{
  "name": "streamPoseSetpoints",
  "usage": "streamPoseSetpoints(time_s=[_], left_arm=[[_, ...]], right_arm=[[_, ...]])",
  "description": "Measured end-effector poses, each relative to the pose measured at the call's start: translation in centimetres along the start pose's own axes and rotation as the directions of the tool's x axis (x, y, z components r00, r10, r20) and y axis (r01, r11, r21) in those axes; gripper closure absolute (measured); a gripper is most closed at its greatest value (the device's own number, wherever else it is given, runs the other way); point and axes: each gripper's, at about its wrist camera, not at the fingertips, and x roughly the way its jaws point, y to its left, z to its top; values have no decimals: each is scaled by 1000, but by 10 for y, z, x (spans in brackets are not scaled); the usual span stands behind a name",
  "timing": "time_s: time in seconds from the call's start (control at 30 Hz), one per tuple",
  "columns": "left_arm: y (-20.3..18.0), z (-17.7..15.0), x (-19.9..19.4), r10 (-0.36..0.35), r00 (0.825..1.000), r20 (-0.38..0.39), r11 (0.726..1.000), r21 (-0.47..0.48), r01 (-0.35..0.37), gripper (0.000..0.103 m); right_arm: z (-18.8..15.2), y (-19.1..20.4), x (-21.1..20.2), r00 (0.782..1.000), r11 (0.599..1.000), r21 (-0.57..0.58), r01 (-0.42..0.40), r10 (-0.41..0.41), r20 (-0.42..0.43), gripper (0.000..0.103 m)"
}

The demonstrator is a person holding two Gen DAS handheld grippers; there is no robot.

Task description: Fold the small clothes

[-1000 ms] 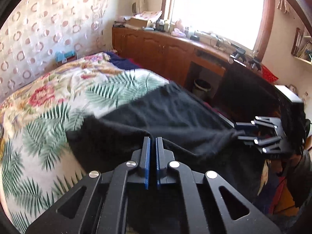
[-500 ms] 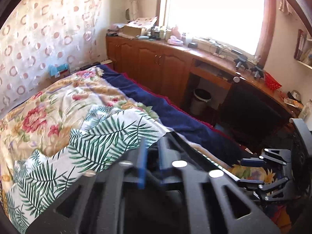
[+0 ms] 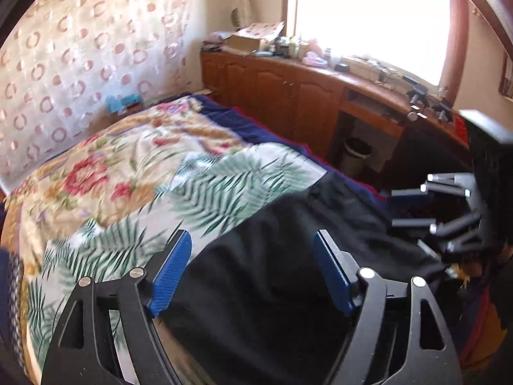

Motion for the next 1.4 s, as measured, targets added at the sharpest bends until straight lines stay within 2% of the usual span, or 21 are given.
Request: streamPoseSetpoints(time_s=[0.2,0.27,0.4,0.5,0.53,0.6,0.67,0.73,0.8,0.83,0.87,0.9,0.97,1.0,1.13,1.23,1.4], left_arm=[[23,-29,-3,23,999,-26,998,-53,-24,24],[28,-37,-5,26,999,-30,998,-63,-28,24],[33,-48,-8,18,999,-31,997,-77,-20,24],[35,-56,-10,14,999,-34,996,-84,-16,24],[36,-58,-10,13,999,-35,996,-87,-16,24],[37,-62,-11,9,999,-38,996,-93,-12,24],[38,-66,-12,7,999,-39,995,-96,-11,24],[38,-70,-12,7,999,-42,995,-99,-11,24],[39,-73,-10,4,999,-52,994,-105,-9,24],[38,-75,-8,2,998,-59,994,-107,-8,24],[37,-77,-6,0,998,-67,994,-105,-7,24],[35,-78,-5,-1,997,-72,995,-102,-6,24],[32,-81,-3,-3,997,-81,995,-95,-4,24],[30,-82,-2,-4,996,-86,996,-92,-3,24],[21,-86,-4,-11,996,-92,997,-82,3,24],[15,-90,-8,-18,996,-90,997,-76,11,24],[1,-96,-22,-25,997,-69,998,-60,21,24]], right_arm=[[21,9,44,994,997,-39,-68,65,-84,56],[30,8,59,990,996,-41,-77,71,-119,61],[42,4,83,982,996,-43,-77,68,-178,62],[50,-1,92,976,995,-33,-98,89,-197,92],[52,-2,90,977,994,-30,-106,99,-188,100],[60,0,75,988,994,-47,-97,91,-121,100],[70,-2,54,999,998,-66,-8,6,-42,101],[79,-11,37,998,997,-50,63,-62,22,101],[87,-21,28,982,983,-34,182,-179,56,101],[88,-24,28,975,975,-40,217,-215,57,101],[89,-26,31,973,972,-48,229,-227,41,96],[88,-28,38,974,973,-50,226,-226,3,89],[82,-33,50,963,965,-46,259,-261,-69,59],[78,-34,52,962,965,-45,258,-261,-79,55],[59,-32,43,969,974,-23,225,-226,-97,55],[34,-28,17,978,982,-1,190,-189,-88,55],[-7,-18,-25,978,983,28,180,-176,-112,55]])
